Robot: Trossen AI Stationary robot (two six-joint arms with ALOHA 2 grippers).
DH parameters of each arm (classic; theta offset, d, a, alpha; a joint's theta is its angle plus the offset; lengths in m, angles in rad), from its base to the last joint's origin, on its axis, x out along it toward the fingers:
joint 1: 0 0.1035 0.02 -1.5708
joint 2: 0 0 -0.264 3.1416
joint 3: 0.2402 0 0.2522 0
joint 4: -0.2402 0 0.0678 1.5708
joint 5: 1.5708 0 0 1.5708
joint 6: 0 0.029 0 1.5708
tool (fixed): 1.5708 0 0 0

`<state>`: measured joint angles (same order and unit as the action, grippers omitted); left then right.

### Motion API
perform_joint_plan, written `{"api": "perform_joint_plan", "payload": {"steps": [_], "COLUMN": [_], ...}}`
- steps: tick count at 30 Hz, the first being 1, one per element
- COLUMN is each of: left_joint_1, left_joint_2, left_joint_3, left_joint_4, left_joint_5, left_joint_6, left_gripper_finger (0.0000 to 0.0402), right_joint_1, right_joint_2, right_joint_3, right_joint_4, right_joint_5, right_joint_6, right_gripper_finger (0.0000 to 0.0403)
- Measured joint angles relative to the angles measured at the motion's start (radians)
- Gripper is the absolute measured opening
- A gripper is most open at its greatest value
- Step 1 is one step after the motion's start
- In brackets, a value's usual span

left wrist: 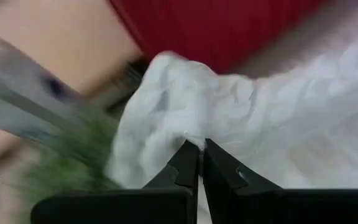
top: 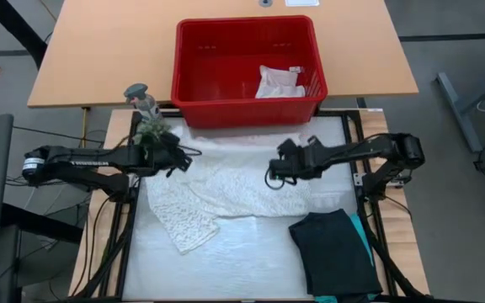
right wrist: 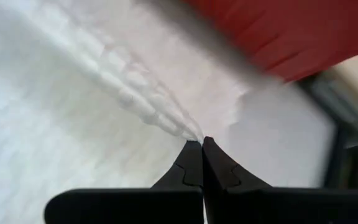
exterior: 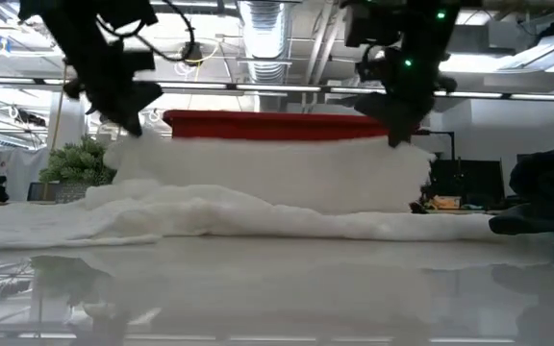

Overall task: Fold Laundry from Bin
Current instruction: Fold the white t-shirt

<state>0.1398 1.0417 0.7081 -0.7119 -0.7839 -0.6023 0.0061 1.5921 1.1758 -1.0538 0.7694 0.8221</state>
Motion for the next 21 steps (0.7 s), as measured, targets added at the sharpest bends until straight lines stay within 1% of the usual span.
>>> {"api": "perform_joint_plan", "payload": {"steps": [3,7,10,13,16,19,21], "left_joint_1": [-0.040,-0.108,-0.174,-0.261,-0.368,-0.485,-0.529], "left_joint_2": [0.021,0.060,0.094,0.126,0.150,0.154,0.141], "left_joint_3": [-0.057,-0.119,-0.162,-0.210,-0.237,-0.230,-0.211], "left_joint_4": [0.017,0.024,0.037,0.079,0.139,0.147,0.127], "left_joint_5": [0.141,0.291,0.415,0.550,0.626,0.662,0.678], "left_joint_6": [-0.102,-0.231,-0.353,-0.474,-0.604,-0.717,-0.771], "left_gripper_finger": [0.0000,0.0000,0.0000,0.0000,0.0000,0.0000,0.0000], "right_joint_1": [0.054,0.132,0.191,0.250,0.304,0.353,0.378], "right_joint_2": [0.000,0.000,0.000,0.000,0.000,-0.001,-0.001], "right_joint_3": [-0.052,-0.096,-0.119,-0.120,-0.122,-0.122,-0.110], "right_joint_4": [0.041,0.096,0.128,0.135,0.144,0.178,0.175], "right_joint_5": [-0.102,-0.215,-0.301,-0.364,-0.414,-0.483,-0.483], "right_joint_6": [0.029,0.079,0.118,0.148,0.210,0.252,0.276], "right_gripper_finger": [0.0014,0.0014,0.0014,0.0014,0.0014,0.0014,0.0014]}}
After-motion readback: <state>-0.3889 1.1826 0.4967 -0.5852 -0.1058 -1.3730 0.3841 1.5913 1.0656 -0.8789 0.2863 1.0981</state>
